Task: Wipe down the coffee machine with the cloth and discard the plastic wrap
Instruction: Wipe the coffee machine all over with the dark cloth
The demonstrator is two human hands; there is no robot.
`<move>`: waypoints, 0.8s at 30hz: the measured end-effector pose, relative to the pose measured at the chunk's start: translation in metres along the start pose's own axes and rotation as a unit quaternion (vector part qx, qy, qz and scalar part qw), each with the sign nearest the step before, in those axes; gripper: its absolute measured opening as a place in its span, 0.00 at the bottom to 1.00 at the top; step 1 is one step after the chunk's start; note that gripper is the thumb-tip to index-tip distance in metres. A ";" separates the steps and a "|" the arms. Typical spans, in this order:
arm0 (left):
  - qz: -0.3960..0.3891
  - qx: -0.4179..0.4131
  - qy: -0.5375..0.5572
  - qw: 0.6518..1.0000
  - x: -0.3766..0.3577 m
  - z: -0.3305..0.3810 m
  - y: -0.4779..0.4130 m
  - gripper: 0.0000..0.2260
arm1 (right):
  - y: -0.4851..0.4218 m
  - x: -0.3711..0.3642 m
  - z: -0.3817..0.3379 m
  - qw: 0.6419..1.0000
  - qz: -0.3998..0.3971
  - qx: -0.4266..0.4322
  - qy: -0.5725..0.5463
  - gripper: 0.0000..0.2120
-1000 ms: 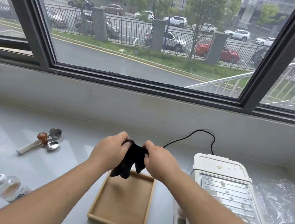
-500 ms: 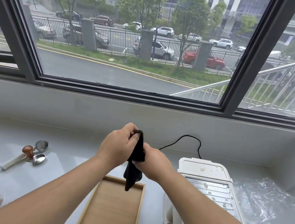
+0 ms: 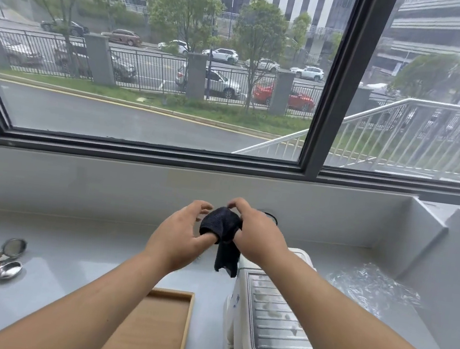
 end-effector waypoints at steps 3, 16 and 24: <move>-0.022 -0.023 -0.002 0.999 -0.020 0.015 -0.003 0.22 | 0.002 0.022 0.016 1.000 0.013 -0.016 0.008 0.24; -0.086 -0.069 -0.027 0.994 -0.106 0.065 -0.007 0.15 | 0.023 0.062 0.094 0.984 -0.014 -0.030 0.178 0.19; -0.078 -0.042 -0.060 0.994 -0.165 0.064 -0.002 0.12 | 0.036 0.051 0.144 0.960 -0.078 -0.056 0.263 0.17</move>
Point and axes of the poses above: each hand's wrist, its own y-axis away from the middle knuckle, its own x-axis out of the back of the hand, z = x × y, the point moved 7 cm from there along -y, towards the middle knuckle, and after that the axes turned 15 degrees about -y, right-handed, at the moved point
